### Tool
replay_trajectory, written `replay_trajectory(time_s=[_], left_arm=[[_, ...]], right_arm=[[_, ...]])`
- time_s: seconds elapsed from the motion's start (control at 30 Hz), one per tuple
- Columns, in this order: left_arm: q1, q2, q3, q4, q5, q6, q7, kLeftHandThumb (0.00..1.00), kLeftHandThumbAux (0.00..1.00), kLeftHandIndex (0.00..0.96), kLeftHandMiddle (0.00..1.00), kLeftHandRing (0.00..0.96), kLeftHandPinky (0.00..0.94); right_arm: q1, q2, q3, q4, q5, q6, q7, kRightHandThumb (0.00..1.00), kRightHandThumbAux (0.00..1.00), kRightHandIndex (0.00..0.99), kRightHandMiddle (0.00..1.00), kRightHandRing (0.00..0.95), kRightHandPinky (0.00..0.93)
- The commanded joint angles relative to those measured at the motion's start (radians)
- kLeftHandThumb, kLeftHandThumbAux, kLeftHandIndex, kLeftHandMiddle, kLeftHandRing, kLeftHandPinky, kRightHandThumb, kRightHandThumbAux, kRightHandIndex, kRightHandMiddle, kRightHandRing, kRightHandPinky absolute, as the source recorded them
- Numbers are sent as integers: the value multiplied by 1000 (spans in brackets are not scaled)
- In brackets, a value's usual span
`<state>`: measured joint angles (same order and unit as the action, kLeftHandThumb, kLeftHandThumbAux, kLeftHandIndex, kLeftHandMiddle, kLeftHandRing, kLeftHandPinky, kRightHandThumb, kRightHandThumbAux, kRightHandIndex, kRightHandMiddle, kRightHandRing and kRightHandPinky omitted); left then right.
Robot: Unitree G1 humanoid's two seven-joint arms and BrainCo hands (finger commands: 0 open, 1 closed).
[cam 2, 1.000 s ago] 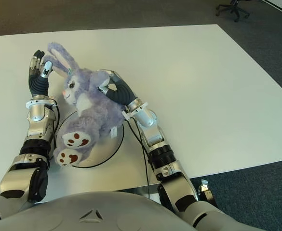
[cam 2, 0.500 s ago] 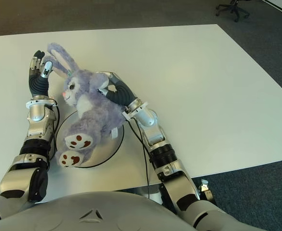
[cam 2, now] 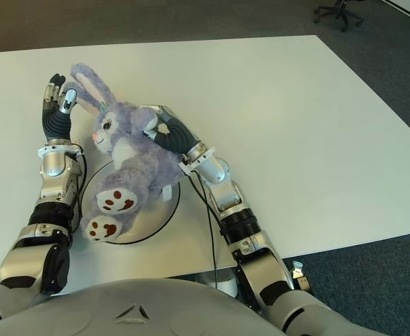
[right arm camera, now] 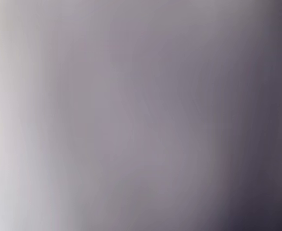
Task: Put the doll into the plate.
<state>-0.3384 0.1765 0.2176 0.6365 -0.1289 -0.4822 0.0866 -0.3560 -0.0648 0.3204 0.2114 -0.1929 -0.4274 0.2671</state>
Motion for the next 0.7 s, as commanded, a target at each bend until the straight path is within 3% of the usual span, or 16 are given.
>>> replay_trajectory(time_s=[0.03,0.47,0.7], left_arm=[[170,-86,-30,126,34,29,12,0,472,0,74,107,154],[170,-87,-32,127,38,25,16,0,469,0,57,91,148],[169,-87,-31,129,36,25,15,0,456,0,71,105,162]], right_arm=[[5,-19,19,7,-13,38,36,840,675,386,534,566,512],[4,-36,29,-7,19,81,101,838,676,428,459,444,408],[-1,-37,33,19,41,44,124,825,684,390,471,384,341]])
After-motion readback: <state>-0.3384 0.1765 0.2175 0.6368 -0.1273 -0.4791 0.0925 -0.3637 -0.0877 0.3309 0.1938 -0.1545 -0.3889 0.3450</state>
